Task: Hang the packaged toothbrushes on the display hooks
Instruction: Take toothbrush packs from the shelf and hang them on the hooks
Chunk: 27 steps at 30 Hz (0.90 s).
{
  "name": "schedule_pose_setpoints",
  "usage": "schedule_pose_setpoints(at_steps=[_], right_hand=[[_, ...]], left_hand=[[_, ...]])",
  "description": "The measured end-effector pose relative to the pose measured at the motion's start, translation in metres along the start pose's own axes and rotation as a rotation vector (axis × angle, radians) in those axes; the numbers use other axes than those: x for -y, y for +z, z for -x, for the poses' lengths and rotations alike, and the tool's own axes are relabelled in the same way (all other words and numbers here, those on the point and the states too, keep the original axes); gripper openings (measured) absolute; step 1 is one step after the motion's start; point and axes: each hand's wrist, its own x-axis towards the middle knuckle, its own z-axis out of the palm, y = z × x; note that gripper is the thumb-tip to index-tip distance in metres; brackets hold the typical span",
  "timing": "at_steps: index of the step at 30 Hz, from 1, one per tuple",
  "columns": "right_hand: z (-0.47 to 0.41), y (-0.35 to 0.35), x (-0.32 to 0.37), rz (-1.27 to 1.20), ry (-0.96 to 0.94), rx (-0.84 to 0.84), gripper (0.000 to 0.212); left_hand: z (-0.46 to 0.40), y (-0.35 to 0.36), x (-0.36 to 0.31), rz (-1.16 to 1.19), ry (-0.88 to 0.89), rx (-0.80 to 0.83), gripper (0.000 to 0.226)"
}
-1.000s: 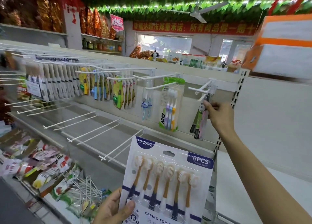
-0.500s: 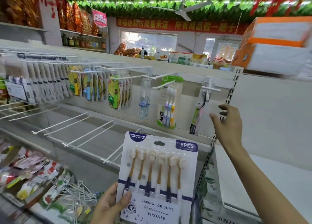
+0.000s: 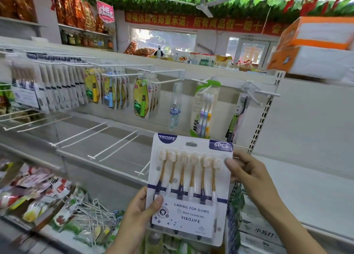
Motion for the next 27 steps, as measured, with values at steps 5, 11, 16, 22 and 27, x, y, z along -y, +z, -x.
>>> schedule_pose_setpoints(at_steps=[5,11,16,22,27], right_hand=[[0.008,0.044,0.006,-0.045,0.034,0.073,0.034],[-0.009,0.094,0.003,-0.114,0.020,0.174,0.030],[-0.031,0.148,-0.008,-0.205,0.001,0.322,0.029],[-0.040,0.240,-0.025,-0.259,-0.014,0.496,0.027],[-0.040,0.320,-0.032,-0.294,0.027,0.588,0.025]], left_hand=[[0.011,-0.027,-0.008,-0.030,0.041,-0.057,0.054],[0.036,-0.076,-0.016,-0.138,0.058,-0.126,0.050],[0.060,-0.121,-0.017,-0.215,0.002,-0.259,0.085],[0.091,-0.180,-0.018,-0.357,0.039,-0.570,0.095],[0.109,-0.246,-0.019,-0.385,0.067,-0.673,0.093]])
